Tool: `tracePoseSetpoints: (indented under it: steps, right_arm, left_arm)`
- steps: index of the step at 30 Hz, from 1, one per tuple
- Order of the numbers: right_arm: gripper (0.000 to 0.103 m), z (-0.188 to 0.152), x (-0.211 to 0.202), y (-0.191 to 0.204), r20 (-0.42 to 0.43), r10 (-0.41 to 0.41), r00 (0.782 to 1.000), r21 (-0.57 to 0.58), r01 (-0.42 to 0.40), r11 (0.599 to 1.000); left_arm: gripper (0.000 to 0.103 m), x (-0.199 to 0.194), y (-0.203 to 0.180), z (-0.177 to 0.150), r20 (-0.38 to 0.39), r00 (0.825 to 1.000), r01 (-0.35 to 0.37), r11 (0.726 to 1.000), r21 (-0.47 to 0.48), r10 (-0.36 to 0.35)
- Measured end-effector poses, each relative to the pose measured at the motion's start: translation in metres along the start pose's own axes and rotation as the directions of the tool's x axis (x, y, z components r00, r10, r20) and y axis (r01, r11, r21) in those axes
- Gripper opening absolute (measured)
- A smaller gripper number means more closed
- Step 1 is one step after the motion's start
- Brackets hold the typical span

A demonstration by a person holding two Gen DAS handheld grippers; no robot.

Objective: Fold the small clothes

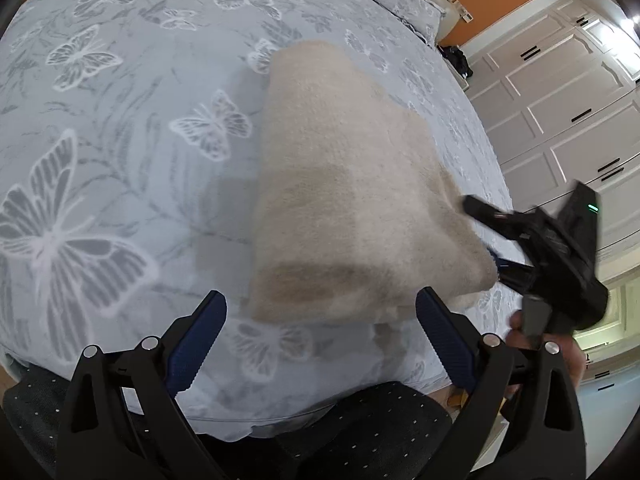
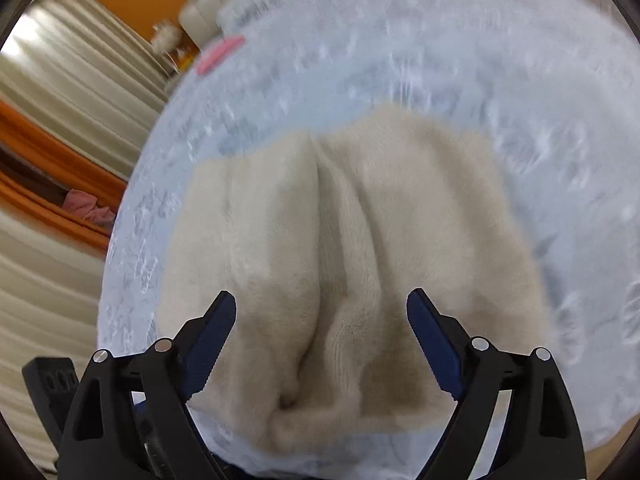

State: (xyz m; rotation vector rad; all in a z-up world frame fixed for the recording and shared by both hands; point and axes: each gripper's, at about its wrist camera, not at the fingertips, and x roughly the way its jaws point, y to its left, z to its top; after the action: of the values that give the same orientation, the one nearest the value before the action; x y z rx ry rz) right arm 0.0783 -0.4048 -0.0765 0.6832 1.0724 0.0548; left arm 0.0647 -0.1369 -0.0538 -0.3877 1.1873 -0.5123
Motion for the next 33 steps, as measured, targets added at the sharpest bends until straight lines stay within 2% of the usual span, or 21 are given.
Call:
tracePoseSetpoints:
  steps: [2, 4, 5, 6, 7, 8, 9, 11, 12, 13, 14, 16, 17, 19, 23, 27, 29, 30, 32, 33]
  right_arm:
    - [0.081, -0.001, 0.012, 0.004, -0.013, 0.030, 0.999, 0.022, -0.030, 0.999]
    - [0.036, -0.002, 0.017, 0.016, -0.027, 0.041, 0.999, -0.025, -0.041, 0.999]
    - [0.032, 0.000, 0.012, 0.027, -0.014, 0.019, 1.000, -0.063, -0.020, 0.998]
    - [0.024, 0.003, 0.001, 0.035, 0.016, 0.050, 0.999, -0.086, -0.048, 0.995]
    - [0.022, 0.004, -0.017, 0.040, 0.052, 0.114, 0.992, -0.094, -0.109, 0.990]
    - [0.022, 0.010, -0.048, 0.045, 0.120, 0.172, 0.978, -0.104, -0.160, 0.982]
    - [0.022, 0.012, -0.070, 0.048, 0.173, 0.184, 0.968, -0.128, -0.163, 0.978]
    - [0.022, 0.011, -0.096, 0.043, 0.251, 0.158, 0.955, -0.161, -0.120, 0.980]
    - [0.022, 0.011, -0.100, 0.027, 0.267, 0.099, 0.959, -0.151, -0.060, 0.987]
    - [0.022, 0.010, -0.093, 0.012, 0.249, 0.058, 0.967, -0.131, -0.026, 0.991]
    - [0.022, 0.008, -0.073, -0.016, 0.193, -0.021, 0.981, -0.085, 0.038, 0.996]
    - [0.023, -0.003, -0.029, -0.062, 0.063, -0.123, 0.990, -0.021, 0.125, 0.992]
    - [0.023, -0.007, -0.024, -0.071, 0.064, -0.101, 0.993, -0.003, 0.101, 0.995]
    - [0.025, -0.012, -0.037, -0.078, 0.116, -0.016, 0.993, 0.053, 0.010, 0.999]
    - [0.026, -0.014, -0.040, -0.073, 0.120, -0.036, 0.992, 0.035, 0.032, 0.999]
    - [0.027, -0.017, -0.042, -0.077, 0.127, -0.025, 0.992, 0.027, 0.022, 0.999]
    - [0.027, -0.011, -0.031, -0.078, 0.130, -0.021, 0.991, 0.036, 0.017, 0.999]
    - [0.029, -0.013, -0.032, -0.073, 0.138, -0.037, 0.990, 0.030, 0.033, 0.999]
    - [0.042, -0.012, -0.046, -0.059, 0.203, -0.110, 0.973, -0.010, 0.114, 0.993]
    - [0.061, -0.013, -0.053, -0.053, 0.246, -0.158, 0.956, -0.033, 0.171, 0.985]
  left_arm:
    - [0.093, 0.004, -0.005, 0.000, 0.002, 1.000, -0.007, 1.000, 0.008, 0.007]
    - [0.093, 0.008, -0.009, 0.001, -0.003, 1.000, -0.018, 1.000, 0.014, 0.018]
    - [0.093, 0.010, -0.010, 0.001, -0.007, 1.000, -0.022, 1.000, 0.015, 0.023]
    - [0.093, 0.012, -0.011, 0.002, -0.013, 1.000, -0.028, 1.000, 0.013, 0.028]
    - [0.093, 0.013, -0.012, 0.003, -0.018, 0.999, -0.028, 1.000, 0.011, 0.028]
    - [0.093, 0.013, -0.013, 0.004, -0.018, 1.000, -0.022, 1.000, 0.010, 0.022]
    - [0.093, 0.013, -0.015, 0.006, -0.013, 1.000, -0.016, 1.000, 0.013, 0.016]
    - [0.094, 0.010, -0.019, 0.008, 0.003, 1.000, -0.001, 1.000, 0.027, 0.001]
    - [0.096, 0.009, -0.020, 0.009, 0.010, 1.000, 0.009, 0.999, 0.034, -0.009]
    - [0.096, 0.011, -0.021, 0.009, 0.011, 1.000, 0.012, 0.999, 0.034, -0.012]
    - [0.096, 0.015, -0.022, 0.010, 0.006, 1.000, 0.011, 0.999, 0.031, -0.012]
    - [0.096, 0.026, -0.024, 0.010, -0.020, 1.000, 0.009, 1.000, 0.017, -0.008]
    - [0.096, 0.033, -0.024, 0.009, -0.035, 0.999, 0.019, 1.000, 0.004, -0.019]
    - [0.096, 0.039, -0.027, 0.008, -0.047, 0.999, 0.023, 1.000, -0.004, -0.023]
    - [0.096, 0.041, -0.036, 0.015, -0.036, 0.998, 0.048, 0.999, -0.003, -0.048]
    - [0.096, 0.041, -0.035, 0.040, 0.019, 0.991, 0.131, 0.987, -0.098, -0.130]
    - [0.097, 0.050, -0.032, 0.051, 0.034, 0.990, 0.138, 0.981, -0.134, -0.135]
    - [0.097, 0.060, -0.029, 0.058, 0.021, 0.993, 0.120, 0.980, -0.160, -0.119]
    - [0.097, 0.080, -0.026, 0.066, -0.029, 0.993, 0.109, 0.974, -0.200, -0.117]
    - [0.098, 0.092, -0.023, 0.069, -0.061, 0.990, 0.106, 0.967, -0.231, -0.123]
